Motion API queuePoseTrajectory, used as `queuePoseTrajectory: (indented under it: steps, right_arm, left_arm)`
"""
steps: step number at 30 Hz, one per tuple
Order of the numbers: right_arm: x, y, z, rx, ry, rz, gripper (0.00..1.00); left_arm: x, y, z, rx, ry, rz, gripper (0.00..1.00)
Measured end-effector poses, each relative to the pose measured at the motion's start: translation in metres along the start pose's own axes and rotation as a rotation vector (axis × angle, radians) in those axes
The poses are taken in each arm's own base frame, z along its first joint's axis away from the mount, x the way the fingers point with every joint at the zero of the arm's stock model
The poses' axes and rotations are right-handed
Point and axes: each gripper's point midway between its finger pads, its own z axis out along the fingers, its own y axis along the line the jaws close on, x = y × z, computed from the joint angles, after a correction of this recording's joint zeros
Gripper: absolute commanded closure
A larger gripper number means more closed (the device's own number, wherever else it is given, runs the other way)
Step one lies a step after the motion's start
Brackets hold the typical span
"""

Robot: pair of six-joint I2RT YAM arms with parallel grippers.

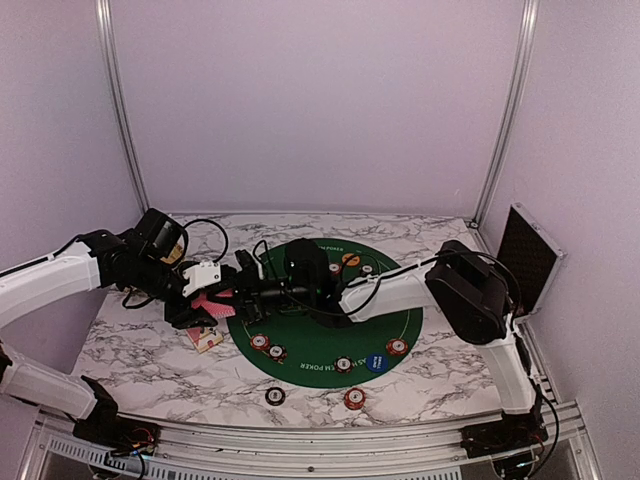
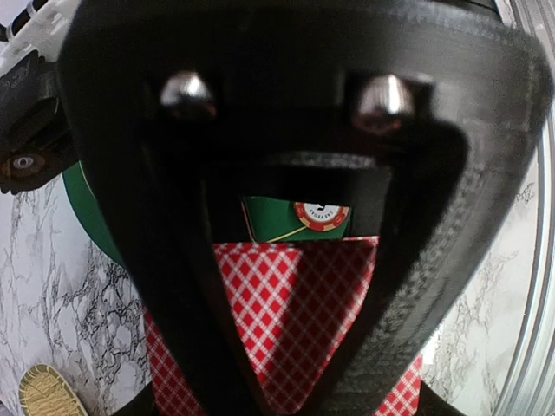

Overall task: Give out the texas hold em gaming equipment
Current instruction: Pass from the right arm to the left

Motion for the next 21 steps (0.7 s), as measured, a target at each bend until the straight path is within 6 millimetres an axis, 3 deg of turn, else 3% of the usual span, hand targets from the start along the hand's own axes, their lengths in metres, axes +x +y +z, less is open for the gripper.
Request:
queuePoseTrajectory:
  steps: [5,8,11,21]
  right_arm:
    - [0.006,-0.004,0.004,-0.006,0.016,0.012,0.79]
    - [0.007,-0.007,0.005,-0.003,0.018,0.024,0.84]
    - [0.009,-0.010,0.006,0.001,0.021,0.037,0.88]
    - [0.014,-0.009,0.009,0.000,0.031,0.039,0.89]
  left_arm:
    - [0.000,0.000,0.001,0.002,0.001,-0.008,0.36]
    - [0.000,-0.001,0.001,0.003,-0.001,-0.012,0.21]
    - [-0.002,0.001,0.001,-0.002,-0.009,-0.015,0.14]
    - [-0.005,0.001,0.000,-0.012,-0.027,0.021,0.11]
